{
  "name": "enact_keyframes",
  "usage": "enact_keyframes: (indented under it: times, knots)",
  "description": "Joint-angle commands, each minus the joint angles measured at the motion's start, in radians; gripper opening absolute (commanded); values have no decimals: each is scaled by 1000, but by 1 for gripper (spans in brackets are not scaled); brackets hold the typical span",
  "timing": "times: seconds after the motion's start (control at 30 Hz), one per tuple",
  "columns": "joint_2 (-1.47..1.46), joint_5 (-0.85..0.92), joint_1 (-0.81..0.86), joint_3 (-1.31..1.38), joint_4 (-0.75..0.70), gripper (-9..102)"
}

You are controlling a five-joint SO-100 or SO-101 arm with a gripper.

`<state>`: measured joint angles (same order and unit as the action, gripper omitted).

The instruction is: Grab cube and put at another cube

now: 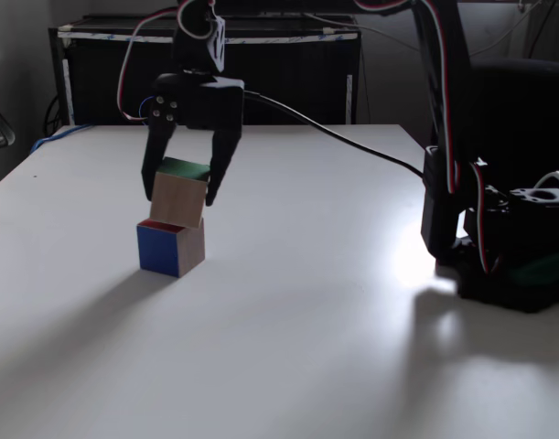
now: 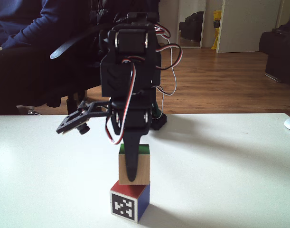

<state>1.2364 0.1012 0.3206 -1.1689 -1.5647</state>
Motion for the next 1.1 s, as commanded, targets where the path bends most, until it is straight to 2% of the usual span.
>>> enact_keyframes:
  times: [0.0, 0.37, 0.47, 0.53, 0.73, 1.07]
  knots:
    - [-2, 2, 17, 60, -3, 12]
    - [-43, 9, 26, 83, -3, 14]
    - [-46, 15, 23, 83, -3, 19]
    - [-48, 31, 20, 83, -5, 29]
    - [-60, 23, 15, 87, -6, 38]
    - [-61, 9, 8, 118, -51, 44]
